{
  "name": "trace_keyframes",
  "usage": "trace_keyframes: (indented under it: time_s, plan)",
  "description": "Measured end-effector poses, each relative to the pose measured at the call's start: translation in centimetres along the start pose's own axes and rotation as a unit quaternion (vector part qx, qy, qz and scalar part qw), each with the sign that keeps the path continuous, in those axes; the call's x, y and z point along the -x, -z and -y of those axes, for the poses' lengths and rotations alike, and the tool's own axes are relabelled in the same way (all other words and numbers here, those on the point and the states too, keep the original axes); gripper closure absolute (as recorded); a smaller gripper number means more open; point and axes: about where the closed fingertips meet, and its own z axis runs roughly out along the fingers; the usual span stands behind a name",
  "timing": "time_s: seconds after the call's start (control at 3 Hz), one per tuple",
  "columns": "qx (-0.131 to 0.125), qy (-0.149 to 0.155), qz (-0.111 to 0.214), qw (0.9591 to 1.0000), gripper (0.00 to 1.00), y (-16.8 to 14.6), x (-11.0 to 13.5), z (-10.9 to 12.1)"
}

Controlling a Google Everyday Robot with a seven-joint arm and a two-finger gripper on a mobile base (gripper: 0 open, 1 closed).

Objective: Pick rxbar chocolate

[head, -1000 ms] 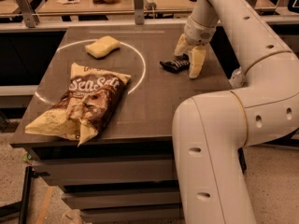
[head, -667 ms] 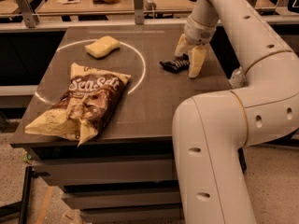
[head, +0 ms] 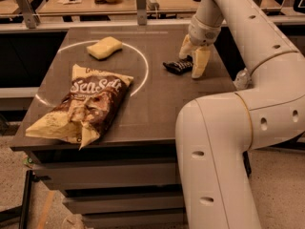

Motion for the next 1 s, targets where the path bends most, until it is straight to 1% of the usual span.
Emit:
trace_keyframes:
  time_s: [1.0]
  plan:
    - [0.0, -0.001, -0.001, 1.0, 0.48, 0.26, 0.0, -0.09]
